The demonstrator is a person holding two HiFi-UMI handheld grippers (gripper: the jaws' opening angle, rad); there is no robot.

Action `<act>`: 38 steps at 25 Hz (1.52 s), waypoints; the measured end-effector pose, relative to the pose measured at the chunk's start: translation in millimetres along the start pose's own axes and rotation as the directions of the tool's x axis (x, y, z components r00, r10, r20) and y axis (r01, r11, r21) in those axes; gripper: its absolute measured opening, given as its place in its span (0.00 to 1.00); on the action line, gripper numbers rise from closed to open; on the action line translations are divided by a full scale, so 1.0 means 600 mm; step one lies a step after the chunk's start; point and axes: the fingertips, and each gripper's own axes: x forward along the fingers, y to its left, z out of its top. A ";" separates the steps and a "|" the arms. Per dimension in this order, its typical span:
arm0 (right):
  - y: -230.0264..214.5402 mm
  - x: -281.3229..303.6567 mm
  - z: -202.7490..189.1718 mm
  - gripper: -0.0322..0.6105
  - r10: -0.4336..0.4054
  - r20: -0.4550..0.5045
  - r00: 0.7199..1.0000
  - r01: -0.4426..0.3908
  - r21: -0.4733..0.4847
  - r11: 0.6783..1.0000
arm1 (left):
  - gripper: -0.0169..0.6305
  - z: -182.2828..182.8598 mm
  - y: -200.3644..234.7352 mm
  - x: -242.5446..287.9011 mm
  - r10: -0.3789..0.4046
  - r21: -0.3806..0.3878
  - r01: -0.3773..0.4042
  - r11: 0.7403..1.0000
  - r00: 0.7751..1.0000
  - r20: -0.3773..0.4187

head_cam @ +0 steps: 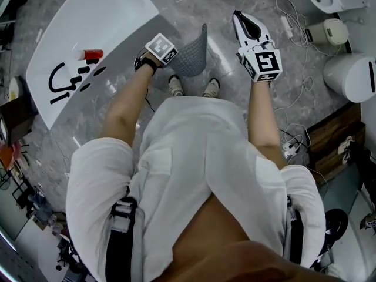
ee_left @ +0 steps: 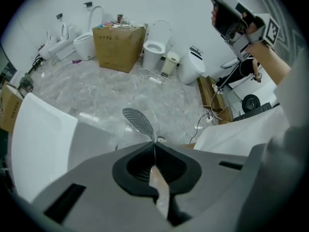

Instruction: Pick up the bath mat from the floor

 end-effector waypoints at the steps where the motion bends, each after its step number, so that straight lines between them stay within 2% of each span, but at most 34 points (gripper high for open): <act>1: -0.003 0.002 0.007 0.10 0.001 0.000 1.000 -0.001 -0.005 1.000 | 0.05 0.016 -0.002 -0.009 -0.004 0.002 0.004 1.000 1.000 0.015; 4: -0.008 0.007 0.024 0.10 0.005 -0.005 1.000 -0.005 -0.032 0.999 | 0.04 0.065 -0.002 -0.029 -0.018 -0.005 0.018 1.000 0.998 0.068; 10: -0.016 0.006 0.043 0.10 0.016 -0.018 1.000 -0.017 -0.055 0.998 | 0.05 0.126 -0.010 -0.052 -0.047 -0.055 0.057 0.997 0.984 0.170; 16: -0.040 -0.006 0.054 0.10 0.005 -0.006 1.000 -0.005 -0.036 0.999 | 0.05 0.152 -0.012 -0.059 -0.034 -0.111 0.057 0.992 0.978 0.206; 21: -0.045 -0.003 0.065 0.10 0.010 0.008 1.000 -0.010 -0.040 0.999 | 0.05 0.137 -0.003 -0.059 -0.028 -0.146 0.057 0.988 0.980 0.199; 30: -0.046 0.004 0.076 0.10 -0.010 0.020 1.000 0.011 -0.068 0.998 | 0.05 0.095 -0.009 -0.052 -0.036 -0.155 0.061 0.986 0.986 0.163; 38: -0.035 0.009 0.088 0.09 -0.021 0.011 1.000 0.022 -0.089 0.996 | 0.04 0.084 -0.009 -0.062 -0.038 -0.165 0.068 0.984 0.983 0.180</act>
